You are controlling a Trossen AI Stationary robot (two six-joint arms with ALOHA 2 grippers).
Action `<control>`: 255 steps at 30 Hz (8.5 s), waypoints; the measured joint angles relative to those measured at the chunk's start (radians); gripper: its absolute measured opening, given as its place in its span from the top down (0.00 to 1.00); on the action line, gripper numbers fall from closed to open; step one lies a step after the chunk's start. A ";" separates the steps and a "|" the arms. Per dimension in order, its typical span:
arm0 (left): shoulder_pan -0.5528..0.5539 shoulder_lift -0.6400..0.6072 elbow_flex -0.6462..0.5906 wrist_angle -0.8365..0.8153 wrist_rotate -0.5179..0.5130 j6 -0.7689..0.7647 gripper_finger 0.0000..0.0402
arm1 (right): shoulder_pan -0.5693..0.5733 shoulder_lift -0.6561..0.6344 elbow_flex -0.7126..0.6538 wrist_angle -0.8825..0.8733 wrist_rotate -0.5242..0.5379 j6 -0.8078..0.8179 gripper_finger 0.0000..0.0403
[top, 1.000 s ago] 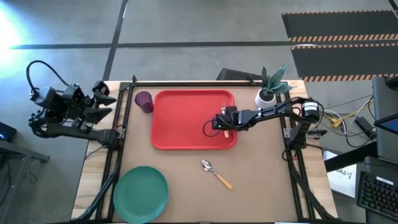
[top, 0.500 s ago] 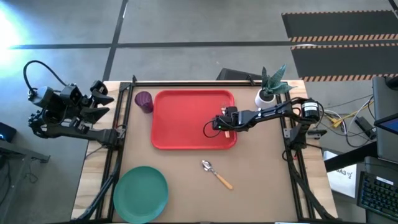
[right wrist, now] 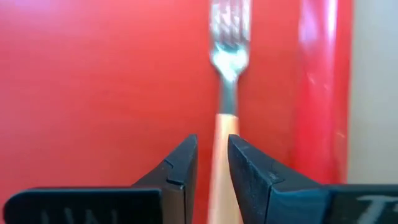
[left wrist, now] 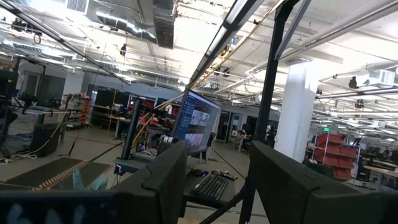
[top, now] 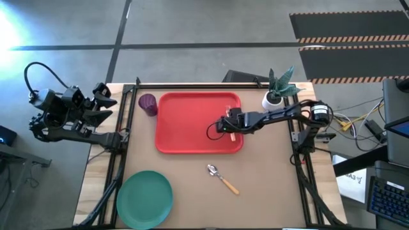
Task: Pick and place plate/cup/fork/spoon on tray
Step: Put the orange spoon on the red tray to the left of the orange fork
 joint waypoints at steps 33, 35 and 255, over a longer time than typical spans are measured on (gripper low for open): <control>0.000 -0.030 0.007 -0.010 0.000 0.001 0.60 | 0.315 -0.065 0.536 -0.511 -0.403 -0.150 0.62; 0.000 -0.045 0.007 -0.029 0.000 0.002 0.60 | 0.343 -0.051 0.536 -0.508 -0.403 -0.116 0.62; 0.000 -0.162 0.007 -0.098 0.070 0.003 0.60 | -0.112 0.058 0.124 -0.036 -0.272 -0.135 0.94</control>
